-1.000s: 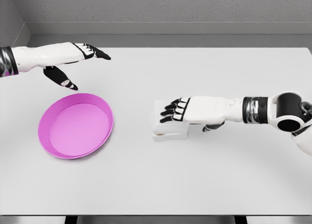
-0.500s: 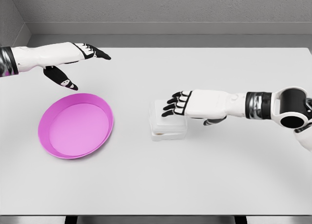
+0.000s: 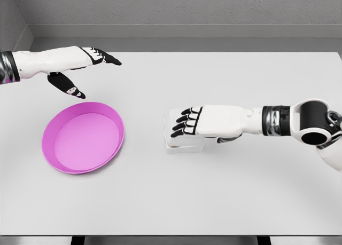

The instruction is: Pack egg into the box and close the box lid

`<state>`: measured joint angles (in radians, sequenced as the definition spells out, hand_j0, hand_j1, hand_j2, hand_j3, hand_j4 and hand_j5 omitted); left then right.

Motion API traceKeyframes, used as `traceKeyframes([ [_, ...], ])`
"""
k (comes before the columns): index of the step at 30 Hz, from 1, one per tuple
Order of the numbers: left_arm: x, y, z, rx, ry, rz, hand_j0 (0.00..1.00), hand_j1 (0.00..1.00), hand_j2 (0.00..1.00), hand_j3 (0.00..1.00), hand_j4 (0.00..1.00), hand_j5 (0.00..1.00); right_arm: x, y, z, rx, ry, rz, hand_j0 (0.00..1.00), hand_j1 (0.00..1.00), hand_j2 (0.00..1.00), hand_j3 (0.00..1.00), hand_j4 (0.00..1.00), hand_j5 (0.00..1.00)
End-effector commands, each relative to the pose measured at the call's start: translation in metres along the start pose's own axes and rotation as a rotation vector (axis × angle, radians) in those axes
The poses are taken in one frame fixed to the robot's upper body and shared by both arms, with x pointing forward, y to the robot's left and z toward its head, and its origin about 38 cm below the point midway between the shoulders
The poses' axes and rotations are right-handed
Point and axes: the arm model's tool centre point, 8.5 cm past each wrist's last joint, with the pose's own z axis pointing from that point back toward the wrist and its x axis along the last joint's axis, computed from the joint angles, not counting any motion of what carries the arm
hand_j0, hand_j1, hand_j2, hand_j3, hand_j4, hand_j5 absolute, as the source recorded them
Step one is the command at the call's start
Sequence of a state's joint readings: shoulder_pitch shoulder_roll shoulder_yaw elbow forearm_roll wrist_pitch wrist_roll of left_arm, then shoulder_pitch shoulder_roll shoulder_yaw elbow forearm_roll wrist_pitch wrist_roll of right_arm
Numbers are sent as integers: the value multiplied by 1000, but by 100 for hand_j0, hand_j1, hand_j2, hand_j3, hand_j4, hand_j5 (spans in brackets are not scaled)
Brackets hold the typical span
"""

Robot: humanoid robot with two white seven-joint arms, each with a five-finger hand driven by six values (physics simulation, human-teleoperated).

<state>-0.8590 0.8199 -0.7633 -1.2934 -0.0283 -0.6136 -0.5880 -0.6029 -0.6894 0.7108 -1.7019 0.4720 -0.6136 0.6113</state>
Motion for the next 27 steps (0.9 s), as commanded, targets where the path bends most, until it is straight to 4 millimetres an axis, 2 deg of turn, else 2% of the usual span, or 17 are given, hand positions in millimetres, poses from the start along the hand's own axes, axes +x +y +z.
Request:
traceKeyframes([
  [1, 0, 1, 1, 5, 0, 6, 100, 100, 100, 100, 100, 100, 0, 3, -1, 9, -1, -8, 100, 100, 100, 100, 100, 100],
  [18, 0, 1, 0, 5, -1, 5, 100, 100, 100, 100, 100, 100, 0, 4, -2, 18, 4, 5, 100, 100, 100, 100, 100, 100],
  [22, -8, -2, 7, 2, 27, 18, 100, 100, 100, 100, 100, 100, -1, 1, -1, 9, 8, 7, 100, 100, 100, 100, 100, 100],
  [24, -8, -2, 6, 2, 25, 18, 100, 100, 100, 100, 100, 100, -9, -10, 9, -28, 38, 12, 100, 100, 100, 100, 100, 100],
  [26, -7, -1, 6, 3, 25, 17, 100, 100, 100, 100, 100, 100, -33, -30, 45, -128, 131, -14, 100, 100, 100, 100, 100, 100],
  [27, -8, -2, 6, 2, 25, 18, 100, 100, 100, 100, 100, 100, -46, -31, 58, -167, 164, -62, 100, 100, 100, 100, 100, 100],
])
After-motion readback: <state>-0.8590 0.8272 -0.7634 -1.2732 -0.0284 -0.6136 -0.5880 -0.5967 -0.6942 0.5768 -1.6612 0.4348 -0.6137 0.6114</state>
